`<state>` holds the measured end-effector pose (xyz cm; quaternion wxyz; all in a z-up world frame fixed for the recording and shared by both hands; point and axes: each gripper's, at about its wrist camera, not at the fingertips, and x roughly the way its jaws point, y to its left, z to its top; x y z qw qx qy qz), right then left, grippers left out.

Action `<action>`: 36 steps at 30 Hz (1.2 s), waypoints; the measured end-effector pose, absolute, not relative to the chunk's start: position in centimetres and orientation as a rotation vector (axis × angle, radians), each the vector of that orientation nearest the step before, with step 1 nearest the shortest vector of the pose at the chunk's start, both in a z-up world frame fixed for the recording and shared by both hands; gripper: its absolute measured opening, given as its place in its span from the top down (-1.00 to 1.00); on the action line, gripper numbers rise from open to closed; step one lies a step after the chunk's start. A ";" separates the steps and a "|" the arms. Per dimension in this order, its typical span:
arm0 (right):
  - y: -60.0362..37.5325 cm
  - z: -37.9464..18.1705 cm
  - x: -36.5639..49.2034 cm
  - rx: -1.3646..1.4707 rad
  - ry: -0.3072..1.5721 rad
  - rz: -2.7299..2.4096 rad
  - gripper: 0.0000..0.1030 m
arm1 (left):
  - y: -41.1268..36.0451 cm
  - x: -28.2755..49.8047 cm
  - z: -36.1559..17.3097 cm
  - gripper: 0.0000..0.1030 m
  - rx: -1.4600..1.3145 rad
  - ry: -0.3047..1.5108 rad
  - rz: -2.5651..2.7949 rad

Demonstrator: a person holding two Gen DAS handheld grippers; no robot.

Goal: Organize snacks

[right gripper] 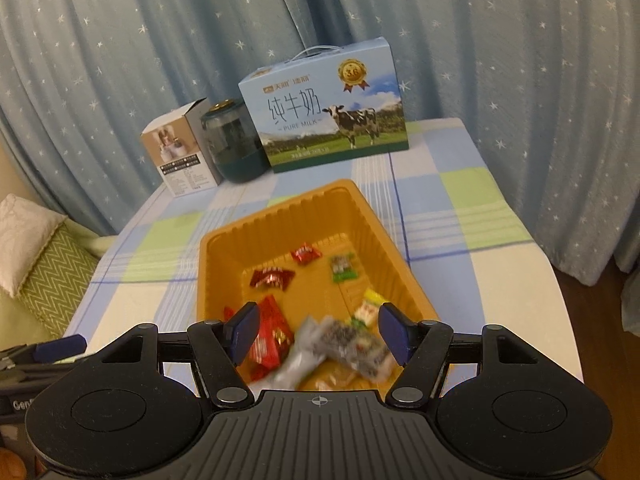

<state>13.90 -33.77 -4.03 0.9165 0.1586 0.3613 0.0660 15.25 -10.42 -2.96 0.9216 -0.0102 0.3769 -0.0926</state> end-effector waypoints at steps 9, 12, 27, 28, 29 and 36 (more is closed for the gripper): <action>-32.9 -2.6 8.9 0.272 0.745 0.147 -0.29 | -10.8 9.6 -1.4 -1.00 0.006 0.742 -0.161; -32.4 -2.3 7.0 0.249 0.746 0.154 -0.30 | -10.5 7.8 -0.9 -1.00 -0.006 0.738 -0.150; -31.0 -0.5 0.1 0.218 0.743 0.173 -0.31 | -7.9 0.1 1.2 -1.00 -0.053 0.747 -0.077; -31.0 -0.5 -0.2 0.214 0.742 0.173 -0.31 | -7.8 -0.3 1.2 -1.00 -0.050 0.745 -0.069; -30.9 -0.4 -0.4 0.212 0.741 0.172 -0.32 | -7.7 -0.8 1.2 -1.00 -0.050 0.742 -0.057; -30.2 0.1 -1.9 0.172 0.738 0.169 -0.32 | -7.0 -3.0 1.3 -1.00 -0.033 0.743 -0.003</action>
